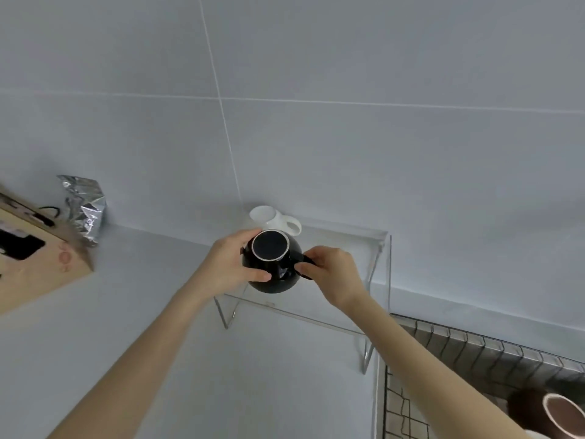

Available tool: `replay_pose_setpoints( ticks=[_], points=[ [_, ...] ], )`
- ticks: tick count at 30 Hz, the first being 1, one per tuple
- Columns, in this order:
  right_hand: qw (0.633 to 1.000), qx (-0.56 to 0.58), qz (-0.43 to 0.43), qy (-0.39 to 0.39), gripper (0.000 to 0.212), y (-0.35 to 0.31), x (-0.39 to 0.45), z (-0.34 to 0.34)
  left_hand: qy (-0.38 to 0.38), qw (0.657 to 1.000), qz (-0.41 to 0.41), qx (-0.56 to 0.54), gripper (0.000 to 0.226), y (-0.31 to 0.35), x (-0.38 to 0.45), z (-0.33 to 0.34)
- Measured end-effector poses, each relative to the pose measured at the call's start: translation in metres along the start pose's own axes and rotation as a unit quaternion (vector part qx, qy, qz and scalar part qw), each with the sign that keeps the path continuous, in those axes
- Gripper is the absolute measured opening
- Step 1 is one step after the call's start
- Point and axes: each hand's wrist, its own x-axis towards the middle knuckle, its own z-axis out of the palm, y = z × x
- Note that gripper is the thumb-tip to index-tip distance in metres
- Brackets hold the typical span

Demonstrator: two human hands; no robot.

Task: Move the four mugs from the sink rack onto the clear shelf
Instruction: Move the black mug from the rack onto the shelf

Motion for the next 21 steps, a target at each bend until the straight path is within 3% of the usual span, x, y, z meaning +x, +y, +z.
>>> replay_pose_setpoints(
  ticks=[8, 21],
  points=[
    [0.999, 0.026, 0.034, -0.02, 0.015, -0.004, 0.012, 0.05, -0.062, 0.996, -0.056, 0.006, 0.069, -0.044, 0.006, -0.031],
    [0.999, 0.016, 0.044, -0.013, 0.018, -0.008, 0.019, 0.058, -0.098, 0.993, -0.064, -0.012, 0.07, -0.061, 0.017, -0.039]
  ],
)
